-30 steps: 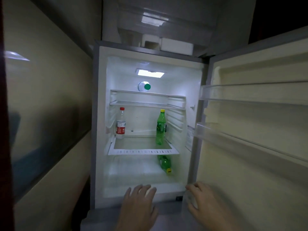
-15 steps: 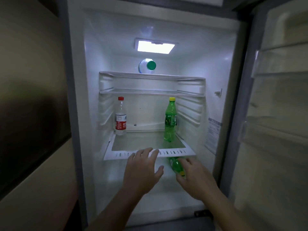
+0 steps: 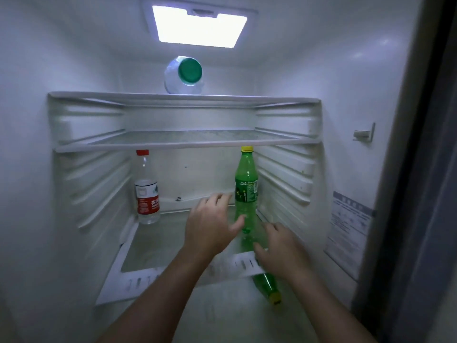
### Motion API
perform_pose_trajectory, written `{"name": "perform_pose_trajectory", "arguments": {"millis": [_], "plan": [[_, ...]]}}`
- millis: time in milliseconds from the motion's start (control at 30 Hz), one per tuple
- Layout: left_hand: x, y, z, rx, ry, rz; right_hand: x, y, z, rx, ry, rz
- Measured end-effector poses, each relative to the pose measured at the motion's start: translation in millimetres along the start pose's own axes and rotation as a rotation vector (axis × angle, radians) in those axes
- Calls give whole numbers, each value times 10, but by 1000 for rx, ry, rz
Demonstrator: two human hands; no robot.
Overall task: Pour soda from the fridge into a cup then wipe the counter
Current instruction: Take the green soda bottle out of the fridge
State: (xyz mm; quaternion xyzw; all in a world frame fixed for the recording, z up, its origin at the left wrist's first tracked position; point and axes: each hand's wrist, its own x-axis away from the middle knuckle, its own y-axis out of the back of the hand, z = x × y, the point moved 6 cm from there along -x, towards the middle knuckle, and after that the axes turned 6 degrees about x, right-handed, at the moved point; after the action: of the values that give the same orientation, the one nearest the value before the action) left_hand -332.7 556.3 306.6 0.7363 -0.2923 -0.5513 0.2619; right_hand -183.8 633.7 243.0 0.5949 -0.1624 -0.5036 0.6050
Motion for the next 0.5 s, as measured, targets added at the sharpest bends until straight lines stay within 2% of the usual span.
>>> {"name": "perform_pose_trajectory", "arguments": {"millis": [267, 500], "plan": [[-551, -526, 129, 290, 171, 50, -396, -364, -35, -179, -90, 43], [-732, -589, 173, 491, 255, -29, -570, -489, -72, -283, -119, 84]]}}
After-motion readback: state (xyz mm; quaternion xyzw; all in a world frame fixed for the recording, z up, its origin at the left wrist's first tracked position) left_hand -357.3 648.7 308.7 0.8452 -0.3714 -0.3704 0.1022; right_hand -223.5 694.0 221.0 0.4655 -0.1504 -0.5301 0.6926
